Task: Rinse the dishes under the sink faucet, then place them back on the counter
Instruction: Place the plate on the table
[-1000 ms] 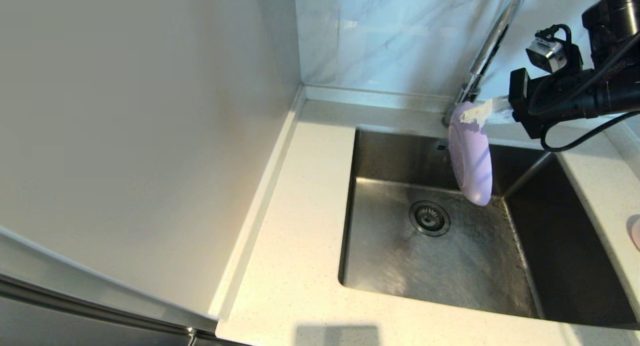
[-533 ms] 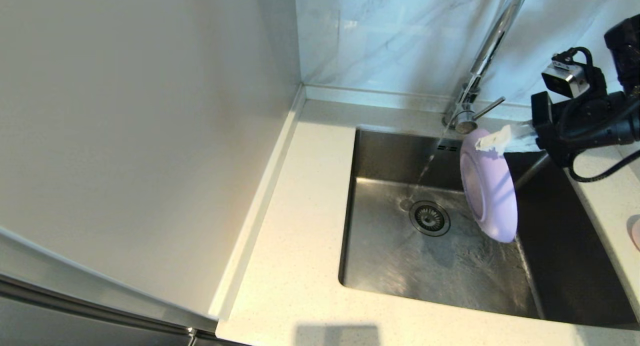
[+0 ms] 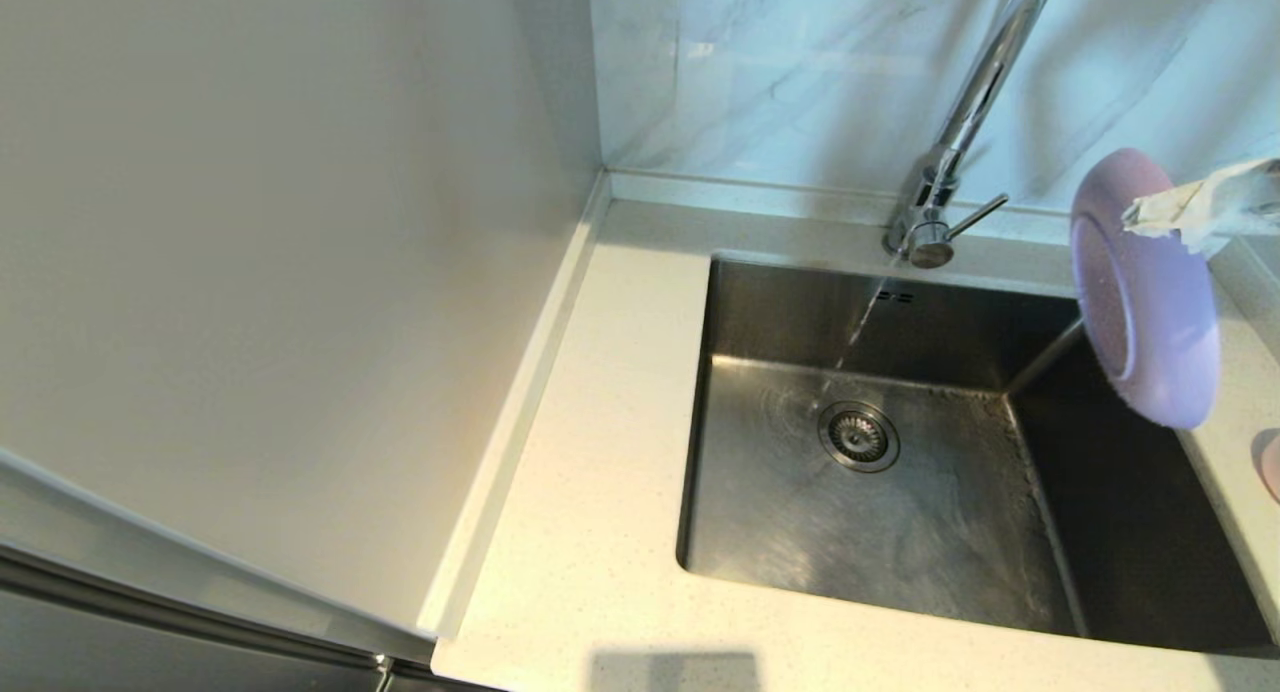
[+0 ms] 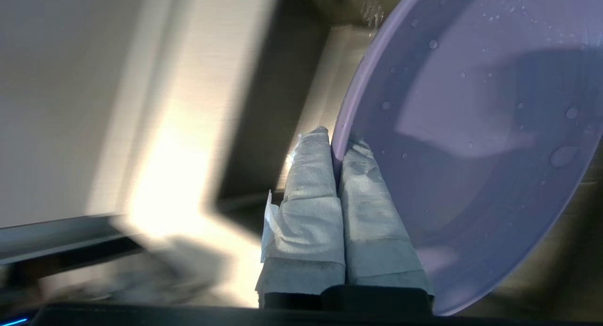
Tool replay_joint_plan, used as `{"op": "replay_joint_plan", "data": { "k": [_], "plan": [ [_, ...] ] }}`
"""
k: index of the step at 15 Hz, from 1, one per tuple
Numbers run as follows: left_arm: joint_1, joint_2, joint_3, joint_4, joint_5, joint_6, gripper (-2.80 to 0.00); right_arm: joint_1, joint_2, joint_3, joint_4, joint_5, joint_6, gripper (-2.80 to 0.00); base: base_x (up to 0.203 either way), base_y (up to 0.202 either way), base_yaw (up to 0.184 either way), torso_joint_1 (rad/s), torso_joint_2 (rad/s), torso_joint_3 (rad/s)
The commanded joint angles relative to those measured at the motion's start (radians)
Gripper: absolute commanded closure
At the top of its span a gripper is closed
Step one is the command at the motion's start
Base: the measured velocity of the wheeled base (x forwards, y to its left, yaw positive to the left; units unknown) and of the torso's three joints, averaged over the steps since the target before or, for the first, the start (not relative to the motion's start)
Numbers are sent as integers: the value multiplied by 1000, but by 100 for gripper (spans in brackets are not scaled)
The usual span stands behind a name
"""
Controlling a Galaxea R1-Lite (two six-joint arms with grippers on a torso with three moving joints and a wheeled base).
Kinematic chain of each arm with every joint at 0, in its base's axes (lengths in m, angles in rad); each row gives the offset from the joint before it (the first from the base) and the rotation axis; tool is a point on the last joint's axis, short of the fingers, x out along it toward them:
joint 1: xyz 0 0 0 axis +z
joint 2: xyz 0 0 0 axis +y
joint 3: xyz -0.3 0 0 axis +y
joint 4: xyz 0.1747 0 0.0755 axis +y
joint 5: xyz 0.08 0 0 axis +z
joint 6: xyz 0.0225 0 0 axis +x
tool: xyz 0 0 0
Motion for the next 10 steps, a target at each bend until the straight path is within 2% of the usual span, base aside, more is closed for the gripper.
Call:
{"op": "replay_joint_plan", "data": {
  "k": [1,2,4,7,8,10],
  "plan": [
    [0,0,0,0,0,0,0,-15,2,47,3,-240,-214,0,0,0,0,0,0,0],
    [0,0,0,0,0,0,0,-20,4,101,-3,-345,-292,0,0,0,0,0,0,0],
    [0,0,0,0,0,0,0,-35,3,188,-48,-453,-373,0,0,0,0,0,0,0],
    [0,0,0,0,0,0,0,-50,26,265,-184,-522,-470,0,0,0,0,0,0,0],
    [0,0,0,0,0,0,0,-50,48,269,-205,-563,-485,0,0,0,0,0,0,0],
    [0,0,0,0,0,0,0,-51,97,258,-216,-590,-497,0,0,0,0,0,0,0]
  ]
}}
